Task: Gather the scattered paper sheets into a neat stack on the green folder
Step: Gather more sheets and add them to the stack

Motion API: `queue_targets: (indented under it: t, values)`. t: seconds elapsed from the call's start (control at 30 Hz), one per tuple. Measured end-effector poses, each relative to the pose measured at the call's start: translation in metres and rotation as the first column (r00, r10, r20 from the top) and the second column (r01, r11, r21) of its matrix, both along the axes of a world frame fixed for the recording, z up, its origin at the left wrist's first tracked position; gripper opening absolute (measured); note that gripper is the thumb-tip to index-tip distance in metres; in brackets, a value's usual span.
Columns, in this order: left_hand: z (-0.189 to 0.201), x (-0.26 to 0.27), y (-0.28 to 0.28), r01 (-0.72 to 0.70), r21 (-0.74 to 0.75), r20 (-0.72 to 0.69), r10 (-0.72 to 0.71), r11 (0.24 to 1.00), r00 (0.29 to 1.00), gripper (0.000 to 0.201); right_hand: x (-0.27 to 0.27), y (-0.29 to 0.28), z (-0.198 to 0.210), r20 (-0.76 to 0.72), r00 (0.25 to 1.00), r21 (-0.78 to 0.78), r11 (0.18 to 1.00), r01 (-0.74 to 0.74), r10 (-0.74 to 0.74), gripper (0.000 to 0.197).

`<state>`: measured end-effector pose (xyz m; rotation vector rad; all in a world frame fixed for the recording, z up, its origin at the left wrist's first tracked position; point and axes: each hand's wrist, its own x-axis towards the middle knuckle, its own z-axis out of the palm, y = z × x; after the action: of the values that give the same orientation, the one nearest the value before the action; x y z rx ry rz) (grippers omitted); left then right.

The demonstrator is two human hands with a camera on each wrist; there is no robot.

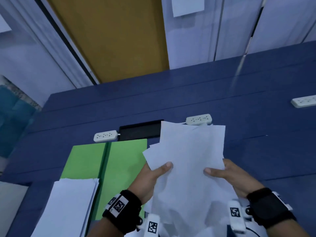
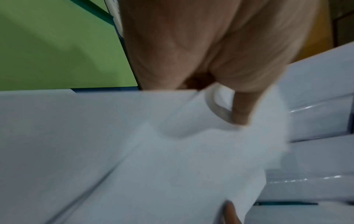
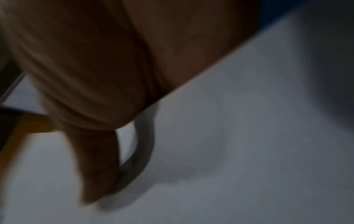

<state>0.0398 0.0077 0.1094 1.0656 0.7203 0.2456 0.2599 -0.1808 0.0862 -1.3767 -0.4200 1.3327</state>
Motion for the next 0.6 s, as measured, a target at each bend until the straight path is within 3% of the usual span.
queue_targets:
  t: [0.1, 0.2, 0.23, 0.3, 0.4, 0.47, 0.53, 0.6]
  values:
    - [-0.013, 0.013, 0.004, -0.156, 0.246, -0.145, 0.196, 0.957, 0.97, 0.027, -0.007, 0.012, -0.003, 0.207, 0.975, -0.041, 0.995, 0.086, -0.076, 0.026]
    - [-0.012, 0.022, 0.004, -0.198, 0.323, -0.125, 0.249, 0.926, 0.96, 0.022, -0.023, 0.018, -0.003, 0.283, 0.951, -0.007, 0.991, 0.131, -0.123, 0.02]
    - [-0.011, 0.023, 0.004, -0.195, 0.318, -0.089, 0.234, 0.928, 0.968, 0.024, -0.028, 0.018, -0.003, 0.306, 0.943, 0.002, 0.99, 0.14, -0.134, 0.014]
    - [-0.01, 0.023, 0.008, -0.163, 0.303, -0.033, 0.181, 0.939, 0.983, 0.03, -0.031, 0.017, -0.008, 0.361, 0.921, -0.033, 0.986, 0.165, -0.143, 0.026]
    - [-0.015, 0.014, 0.02, 0.035, 0.233, -0.045, -0.025, 0.972, 0.999, 0.043, -0.023, 0.012, -0.009, 0.379, 0.919, -0.064, 0.988, 0.14, -0.106, 0.035]
    - [-0.019, 0.009, 0.027, 0.202, 0.148, -0.087, -0.191, 0.968, 0.978, 0.045, -0.013, 0.007, -0.011, 0.356, 0.932, -0.122, 0.985, 0.124, -0.073, 0.057]
    - [-0.021, 0.006, 0.03, 0.235, 0.075, -0.066, -0.231, 0.969, 0.971, 0.039, -0.006, 0.006, -0.013, 0.321, 0.944, -0.153, 0.98, 0.131, -0.076, 0.079]
    - [-0.021, 0.005, 0.026, 0.183, -0.036, -0.005, -0.183, 0.982, 0.983, 0.056, -0.004, 0.009, -0.004, 0.299, 0.947, -0.078, 0.986, 0.146, -0.117, 0.065]
